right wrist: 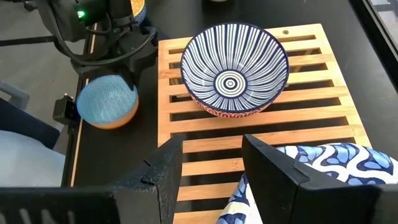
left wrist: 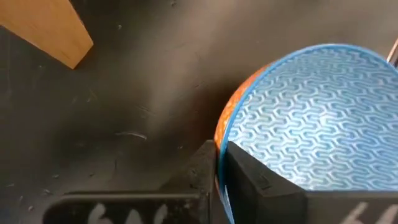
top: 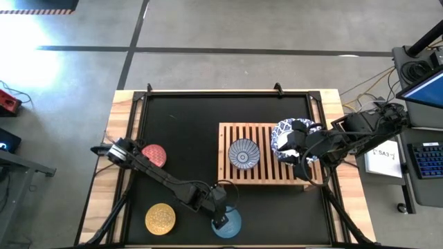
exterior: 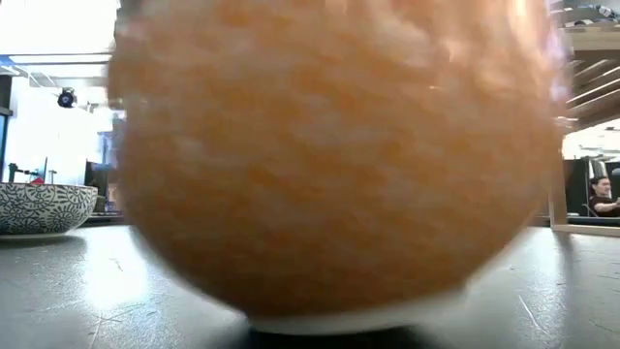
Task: Place and stack bowls onto a shelf
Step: Stack the small yellow and blue bowl on top of the small red and blue bowl
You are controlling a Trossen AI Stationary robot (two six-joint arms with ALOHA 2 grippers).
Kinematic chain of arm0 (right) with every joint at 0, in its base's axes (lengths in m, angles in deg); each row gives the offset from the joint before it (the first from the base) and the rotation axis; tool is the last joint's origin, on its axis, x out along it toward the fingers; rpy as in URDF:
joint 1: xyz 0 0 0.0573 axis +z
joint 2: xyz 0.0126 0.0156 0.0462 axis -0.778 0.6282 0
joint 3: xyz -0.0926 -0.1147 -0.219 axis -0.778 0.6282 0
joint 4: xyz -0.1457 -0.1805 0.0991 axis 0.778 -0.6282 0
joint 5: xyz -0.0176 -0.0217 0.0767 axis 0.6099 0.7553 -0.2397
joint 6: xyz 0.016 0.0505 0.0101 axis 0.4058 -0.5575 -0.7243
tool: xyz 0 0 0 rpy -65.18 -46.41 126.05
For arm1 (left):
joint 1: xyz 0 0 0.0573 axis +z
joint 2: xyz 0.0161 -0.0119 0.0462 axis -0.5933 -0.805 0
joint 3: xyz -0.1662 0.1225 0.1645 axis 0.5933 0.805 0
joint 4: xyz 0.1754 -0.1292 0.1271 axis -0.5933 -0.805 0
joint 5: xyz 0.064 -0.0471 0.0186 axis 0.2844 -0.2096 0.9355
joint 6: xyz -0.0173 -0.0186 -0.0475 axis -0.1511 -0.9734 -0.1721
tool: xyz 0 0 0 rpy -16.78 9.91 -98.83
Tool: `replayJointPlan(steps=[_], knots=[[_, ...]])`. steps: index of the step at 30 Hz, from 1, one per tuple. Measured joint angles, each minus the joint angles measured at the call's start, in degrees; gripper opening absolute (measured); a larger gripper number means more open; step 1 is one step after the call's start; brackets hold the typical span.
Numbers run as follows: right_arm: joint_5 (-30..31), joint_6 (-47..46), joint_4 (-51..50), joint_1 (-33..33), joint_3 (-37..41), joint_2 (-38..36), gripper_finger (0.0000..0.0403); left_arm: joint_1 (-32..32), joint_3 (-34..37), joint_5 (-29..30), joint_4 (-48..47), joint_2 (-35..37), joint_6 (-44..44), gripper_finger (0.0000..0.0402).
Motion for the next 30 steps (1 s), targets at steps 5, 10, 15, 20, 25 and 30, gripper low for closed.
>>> replayJointPlan(steps=[5, 10, 15, 20, 25, 30], knots=[[0.0, 0.0, 0.0, 0.0, 0.0, 0.0, 0.0155, 0.1, 0.0, -1.7, 0.1, -0.1, 0.2, 0.0005], [0.0, 0.1, 0.0, 0.0, 0.0, 0.0, 0.0155, 0.1, -1.9, -2.6, 0.4, -0.1, 8.4, 0.0003], [0.0, 0.2, 0.0, 0.0, 0.0, 0.0, 0.0155, 0.8, -6.2, -2.7, -2.3, -0.1, 16.0, 0.0002], [0.0, 0.6, -0.2, 0.0, 0.0, 0.0, 0.0155, 2.1, -13.7, -2.6, -10.0, 0.0, 23.3, 0.0001], [0.0, 0.6, -0.2, 0.0, 0.0, 0.0, 0.0155, 4.1, -23.6, 4.4, -20.4, 0.1, 31.1, 0.0001], [0.0, 0.6, -0.2, 0.0, 0.0, 0.0, 0.0155, 4.9, -32.5, 8.4, -28.0, 0.2, 35.6, 0.0001]])
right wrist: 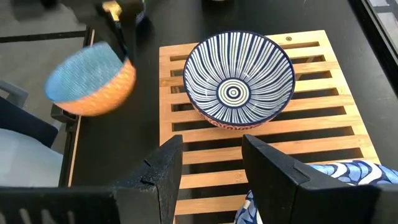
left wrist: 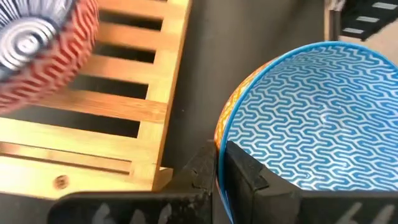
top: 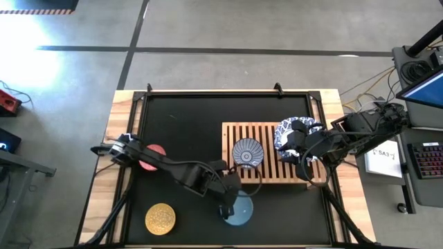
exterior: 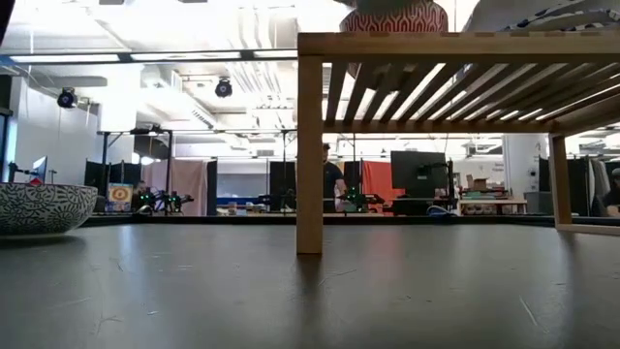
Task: Place and stack bowls onto a shelf
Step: Stack the small yellow and blue bowl on top of the small red and blue bowl
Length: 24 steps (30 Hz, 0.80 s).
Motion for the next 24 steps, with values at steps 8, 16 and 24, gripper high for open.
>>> replayJointPlan(steps=[8, 16, 24], knots=[[0.0, 0.9, 0.0, 0.0, 0.0, 0.0, 0.0155, 0.3, -10.6, 7.3, -10.2, 0.0, 4.1, 0.0000], [2.4, 0.9, 1.0, 0.0, 0.0, 0.0, 0.0155, 2.7, -17.0, 11.5, -14.8, 0.0, 9.7, 0.0000], [3.5, 0.9, 4.0, -0.1, 0.0, 0.0, 0.0155, 8.8, -20.1, 11.8, -13.7, 0.2, 19.3, 0.0000]])
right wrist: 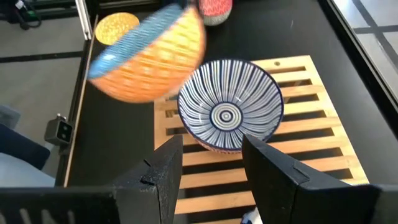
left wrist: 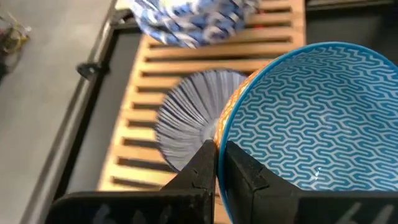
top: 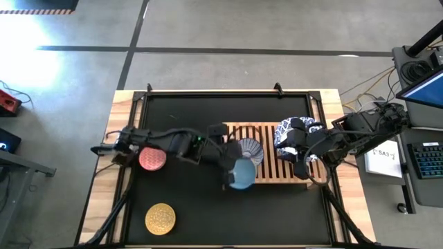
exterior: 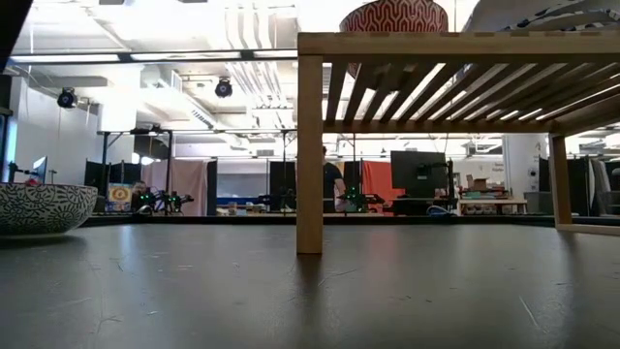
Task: Place and stack bowls onto a shelf
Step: Stack the small yellow and blue bowl on top of the small red and blue bowl
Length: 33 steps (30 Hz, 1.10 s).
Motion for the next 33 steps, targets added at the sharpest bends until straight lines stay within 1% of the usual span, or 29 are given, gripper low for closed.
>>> replayJointPlan(steps=[6, 13, 23, 26, 33], knots=[[0.1, 0.7, -0.1, 0.0, 0.0, 0.0, 0.0155, 5.3, 0.1, -0.6, 2.0, 1.0, 4.3, 0.0000], [1.0, 1.7, -0.1, 0.0, 0.0, 0.0, 0.0155, 9.8, 0.5, -6.6, 4.2, 0.2, 4.7, 0.0000], [1.0, 2.5, -0.3, 0.0, 0.0, 0.0, 0.0155, 11.4, 0.6, -8.2, 4.8, -1.9, 3.9, 0.0003], [1.0, 2.6, -0.6, 0.0, 0.0, 0.0, 0.0155, 11.4, 0.7, -10.5, 4.0, -2.6, 3.4, 0.0004], [1.0, 2.6, -0.8, 0.0, 0.0, 0.0, 0.0155, 11.8, 0.7, -10.8, 3.1, -4.1, 3.3, 0.0005]])
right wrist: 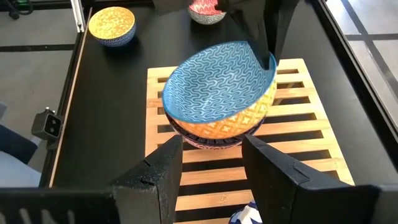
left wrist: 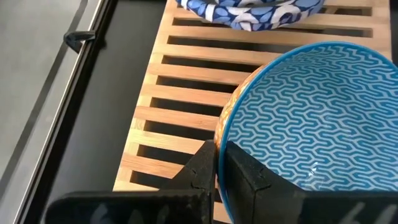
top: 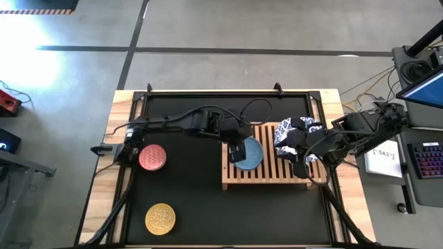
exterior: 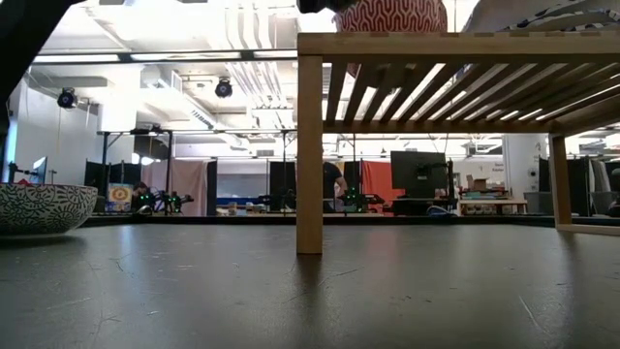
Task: Place and stack bowls onto a shelf
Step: Stack the small yellow and blue bowl on top of the small red and blue bowl, then stack the small gray and orange bowl on top of the small yellow and blue bowl
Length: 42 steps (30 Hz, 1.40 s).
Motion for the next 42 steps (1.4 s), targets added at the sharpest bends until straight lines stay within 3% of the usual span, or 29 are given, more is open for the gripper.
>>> replayJointPlan(steps=[7, 26, 29, 37, 42], knots=[[0.0, 0.0, 0.0, 0.0, 0.0, 0.0, 0.0155, 0.7, 0.0, -0.3, -0.4, -0.1, -0.8, 0.0016], [0.0, -0.7, 0.0, 0.0, 0.0, 0.0, 0.0155, -0.9, 0.0, -1.4, -4.7, 3.4, -3.2, 0.0120], [0.0, -0.7, -0.1, 0.0, 0.0, 0.0, 0.0155, -2.0, 0.0, -1.1, -7.3, 4.7, -6.0, 0.0124], [-0.1, -3.2, -2.1, 0.0, 0.0, 0.0, 0.0155, -6.7, 0.1, 7.0, -22.9, 6.8, -20.1, 0.0126], [-0.2, -4.5, -3.6, 0.0, 0.0, 0.0, 0.0155, -11.0, 2.9, 6.2, -22.2, 7.7, -25.2, 0.0126]])
